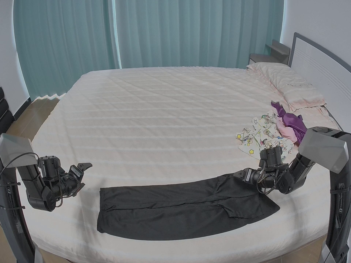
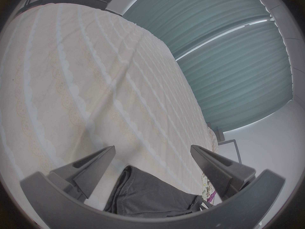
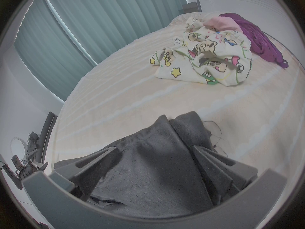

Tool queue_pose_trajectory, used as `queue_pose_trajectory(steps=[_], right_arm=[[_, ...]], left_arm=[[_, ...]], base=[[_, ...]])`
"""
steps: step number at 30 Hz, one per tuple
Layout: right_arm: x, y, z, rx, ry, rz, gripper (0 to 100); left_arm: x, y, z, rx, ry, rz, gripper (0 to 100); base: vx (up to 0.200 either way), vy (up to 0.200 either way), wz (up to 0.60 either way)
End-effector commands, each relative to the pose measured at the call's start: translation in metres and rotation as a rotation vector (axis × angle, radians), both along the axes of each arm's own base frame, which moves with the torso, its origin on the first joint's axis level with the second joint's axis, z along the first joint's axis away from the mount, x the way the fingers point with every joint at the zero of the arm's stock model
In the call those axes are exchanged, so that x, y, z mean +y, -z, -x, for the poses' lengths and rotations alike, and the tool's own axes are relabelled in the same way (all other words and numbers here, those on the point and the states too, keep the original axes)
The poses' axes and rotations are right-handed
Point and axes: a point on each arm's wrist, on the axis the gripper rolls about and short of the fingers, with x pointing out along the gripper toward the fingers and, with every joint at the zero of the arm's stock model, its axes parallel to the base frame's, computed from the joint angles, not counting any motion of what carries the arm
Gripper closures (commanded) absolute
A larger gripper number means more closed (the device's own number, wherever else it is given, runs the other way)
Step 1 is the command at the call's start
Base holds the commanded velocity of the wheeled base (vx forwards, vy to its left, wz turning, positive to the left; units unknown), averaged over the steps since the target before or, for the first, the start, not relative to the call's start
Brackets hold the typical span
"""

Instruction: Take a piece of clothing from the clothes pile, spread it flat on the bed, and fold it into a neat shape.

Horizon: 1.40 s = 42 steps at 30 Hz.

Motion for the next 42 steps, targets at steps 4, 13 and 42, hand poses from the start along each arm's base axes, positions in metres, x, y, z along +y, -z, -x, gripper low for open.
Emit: queue_pose_trajectory(steps=[4,13,42], right_arm=[[-0.001,0.017,-0.005,-0.007,0.005,-0.001,0],[-0.009,0.020,-0.006,-0.006,0.024,0.003,100],[-0.020,0.007,0.001,-0.058,0.055,-0.008,0]], left_arm=[[0.000,0.000,0.000,0.001,0.000,0.001,0],[0.000,0.000,0.000,0.001,0.000,0.001,0],[0.000,0.000,0.000,0.001,0.001,0.001,0]], base=[[0.000,0.000,0.00],[0.000,0.000,0.00],[0.000,0.000,0.00]])
